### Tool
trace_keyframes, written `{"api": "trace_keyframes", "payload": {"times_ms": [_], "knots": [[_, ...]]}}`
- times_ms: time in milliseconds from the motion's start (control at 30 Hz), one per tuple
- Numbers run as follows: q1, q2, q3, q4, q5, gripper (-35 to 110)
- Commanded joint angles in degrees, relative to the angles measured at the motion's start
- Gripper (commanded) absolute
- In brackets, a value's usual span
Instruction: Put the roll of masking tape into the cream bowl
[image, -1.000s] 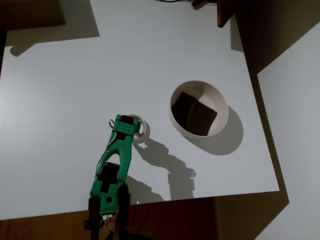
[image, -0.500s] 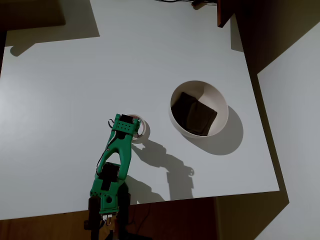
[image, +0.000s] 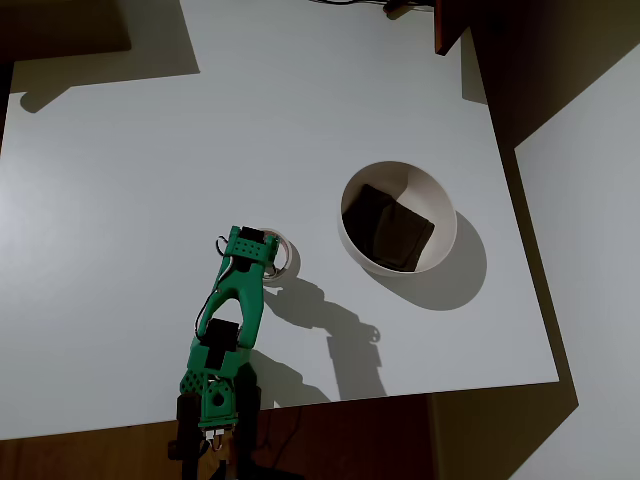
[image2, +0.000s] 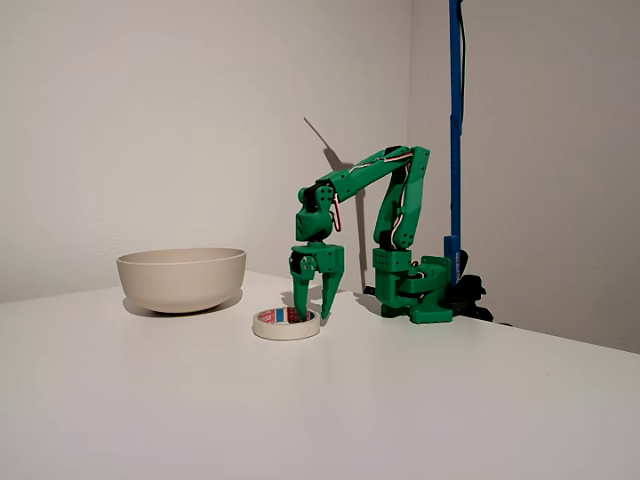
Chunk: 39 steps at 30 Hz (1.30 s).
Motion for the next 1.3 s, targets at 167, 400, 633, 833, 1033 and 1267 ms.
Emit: {"api": "trace_keyframes", "payload": {"times_ms": [167, 400, 633, 833, 1033, 1267], "knots": [[4.1, -1.2, -3.1, -2.2, -1.4, 11], [5.1, -4.7, -3.1, -4.2, -1.9, 9], [5.0, -4.6, -3.1, -4.3, -2.0, 8], [4.3, -4.6, -3.1, -4.8, -1.6, -8], [3.9, -4.3, -3.0, -5.4, -1.6, -8], [4.8, 10.6, -3.1, -1.1, -1.7, -8]]}}
